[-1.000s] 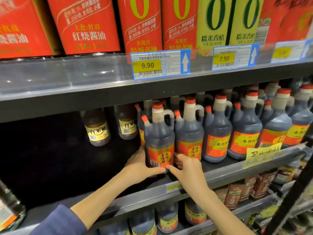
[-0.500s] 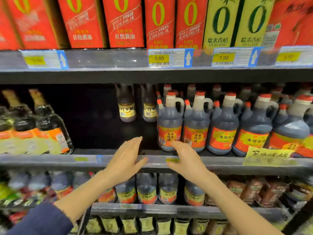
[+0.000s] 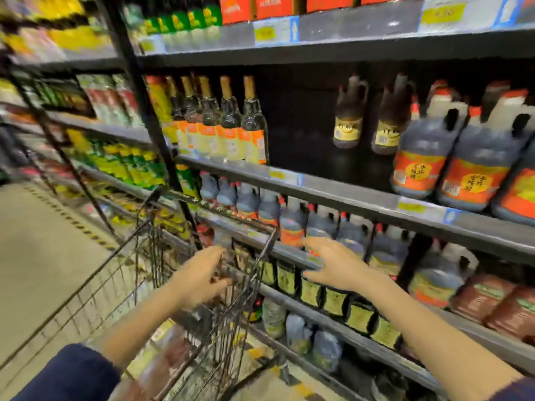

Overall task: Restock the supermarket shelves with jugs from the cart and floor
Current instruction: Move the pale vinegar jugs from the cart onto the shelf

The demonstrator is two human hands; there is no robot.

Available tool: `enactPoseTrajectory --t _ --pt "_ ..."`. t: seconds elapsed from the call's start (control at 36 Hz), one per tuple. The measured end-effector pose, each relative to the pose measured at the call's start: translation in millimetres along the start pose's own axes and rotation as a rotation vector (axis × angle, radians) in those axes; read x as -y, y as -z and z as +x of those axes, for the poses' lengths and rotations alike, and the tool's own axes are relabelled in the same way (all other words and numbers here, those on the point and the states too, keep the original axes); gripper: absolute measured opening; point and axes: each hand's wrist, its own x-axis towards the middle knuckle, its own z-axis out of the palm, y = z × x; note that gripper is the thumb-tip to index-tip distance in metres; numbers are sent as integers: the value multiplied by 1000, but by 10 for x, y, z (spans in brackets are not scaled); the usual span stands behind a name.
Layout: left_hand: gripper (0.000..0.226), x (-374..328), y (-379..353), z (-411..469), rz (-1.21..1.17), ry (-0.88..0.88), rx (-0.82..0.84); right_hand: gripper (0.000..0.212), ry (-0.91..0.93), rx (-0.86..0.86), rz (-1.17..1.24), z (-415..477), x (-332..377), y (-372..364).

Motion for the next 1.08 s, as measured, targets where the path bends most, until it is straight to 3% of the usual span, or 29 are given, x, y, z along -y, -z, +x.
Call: enactPoseTrajectory --t 0.08,0.19,0.36,0.44,0.53,0.67,0.81,1.08 --pt "76 305 15 -479 -24 142 47 71 122 87 -42 116 338 -129" --pt "96 674 11 -1053 -34 249 46 76 255 174 -112 304 819 -299" --pt "76 1117 -22 -1764 -54 456 108 74 431 229 -190 570 1590 -536" --pt "97 1337 -51 -2057 -34 507 108 71 487 264 -207 693 1957 -697" --pt "74 1572 -84 -2297 -26 563 126 69 535 296 -196 794 2298 -838" --pt "74 2022 -110 -2605 -29 612 150 57 592 346 -185 947 2851 -1005" --pt "75 2491 -174 -2826 -41 633 172 67 617 365 -198 1159 3246 -1277" --pt "71 3037 -441 -2916 -124 616 228 57 586 413 -177 1508 3449 -1825"
